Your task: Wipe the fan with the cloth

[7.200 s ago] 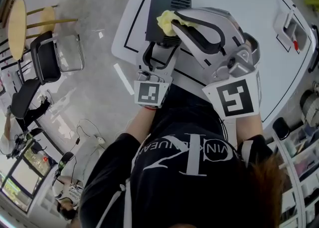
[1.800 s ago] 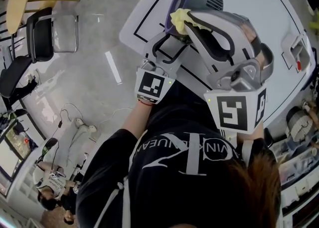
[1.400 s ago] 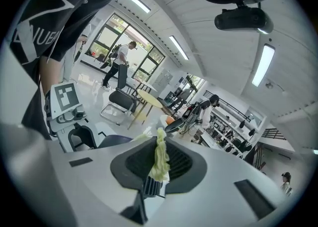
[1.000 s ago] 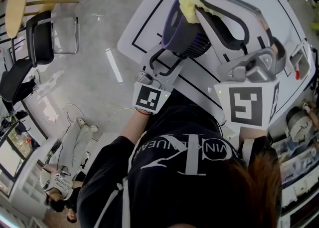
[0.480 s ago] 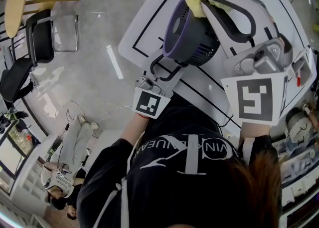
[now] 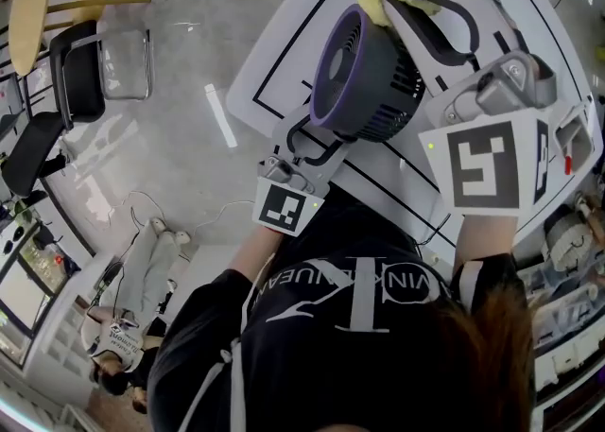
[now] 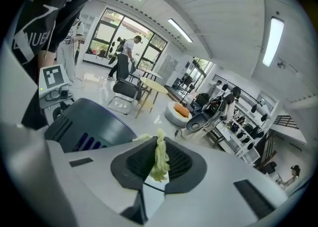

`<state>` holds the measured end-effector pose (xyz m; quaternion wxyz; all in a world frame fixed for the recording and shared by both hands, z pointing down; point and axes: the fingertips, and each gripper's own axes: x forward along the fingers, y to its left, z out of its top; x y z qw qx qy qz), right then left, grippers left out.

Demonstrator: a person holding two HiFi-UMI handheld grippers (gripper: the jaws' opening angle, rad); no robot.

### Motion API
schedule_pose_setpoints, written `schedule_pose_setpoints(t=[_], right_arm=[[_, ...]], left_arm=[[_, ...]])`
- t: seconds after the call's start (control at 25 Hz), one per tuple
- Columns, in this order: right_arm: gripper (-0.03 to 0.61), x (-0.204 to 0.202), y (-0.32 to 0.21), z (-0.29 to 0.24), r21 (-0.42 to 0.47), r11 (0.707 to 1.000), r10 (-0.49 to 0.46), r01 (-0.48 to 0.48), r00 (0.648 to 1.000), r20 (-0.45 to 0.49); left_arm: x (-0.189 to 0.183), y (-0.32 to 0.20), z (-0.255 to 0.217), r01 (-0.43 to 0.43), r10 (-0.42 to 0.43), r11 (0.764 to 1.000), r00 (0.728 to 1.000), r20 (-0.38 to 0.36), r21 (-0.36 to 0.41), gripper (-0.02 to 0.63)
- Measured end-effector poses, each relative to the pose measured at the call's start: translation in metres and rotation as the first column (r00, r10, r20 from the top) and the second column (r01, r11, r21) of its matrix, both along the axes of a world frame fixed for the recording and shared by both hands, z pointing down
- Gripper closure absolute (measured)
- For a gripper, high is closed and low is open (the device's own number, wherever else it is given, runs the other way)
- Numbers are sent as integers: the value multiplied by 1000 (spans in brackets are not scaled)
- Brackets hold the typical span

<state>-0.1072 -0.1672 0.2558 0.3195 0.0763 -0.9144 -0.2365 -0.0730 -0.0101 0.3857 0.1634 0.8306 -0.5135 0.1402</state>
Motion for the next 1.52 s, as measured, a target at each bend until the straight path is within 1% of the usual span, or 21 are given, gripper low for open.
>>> schedule_pose_setpoints(t=[0.12,0.24,0.4,0.56,0.72,0.8,0.88,1.0,1.16,1.28,1.4,1.52], right_arm=[[543,-1,-4,10,-2,1000,-3,3,999,-41],[543,-3,-5,14,-3,1000,-7,7,998,-59],[543,5,-9,20,-11,1000,-5,4,996,-87],[543,5,-9,27,-24,1000,2,-5,993,-119],[543,11,-11,29,-50,998,23,-29,992,-122],[543,17,-13,27,-45,998,35,-41,992,-121],[541,15,-10,20,-14,999,41,-43,994,-100],[541,8,-6,7,49,997,64,-62,997,-42],[541,10,-7,-14,108,986,124,-129,991,54],[541,20,-2,-31,130,976,163,-173,983,84],[540,33,10,-41,138,970,186,-198,978,93],[540,49,23,-47,131,964,217,-231,970,113]], left_arm=[[0,0,1,-6,6,1000,1000,3,2,368],[0,1,0,-7,7,1000,1000,3,4,367],[9,0,-1,-9,9,1000,1000,-3,-5,367],[7,0,0,-10,10,1000,1000,-7,-5,367],[12,0,-1,-12,12,1000,1000,-9,-9,367],[16,-1,-1,-9,9,1000,1000,-16,-9,365],[16,0,-2,-7,7,1000,1000,-22,-9,365],[12,0,0,-1,1,1000,1000,-29,-11,365],[4,-1,3,25,-25,1000,999,-22,-1,354],[-2,2,-4,52,-51,999,998,-26,14,356],[-4,7,-11,80,-79,997,997,-19,25,375],[-5,15,-17,125,-125,991,992,-7,38,423]])
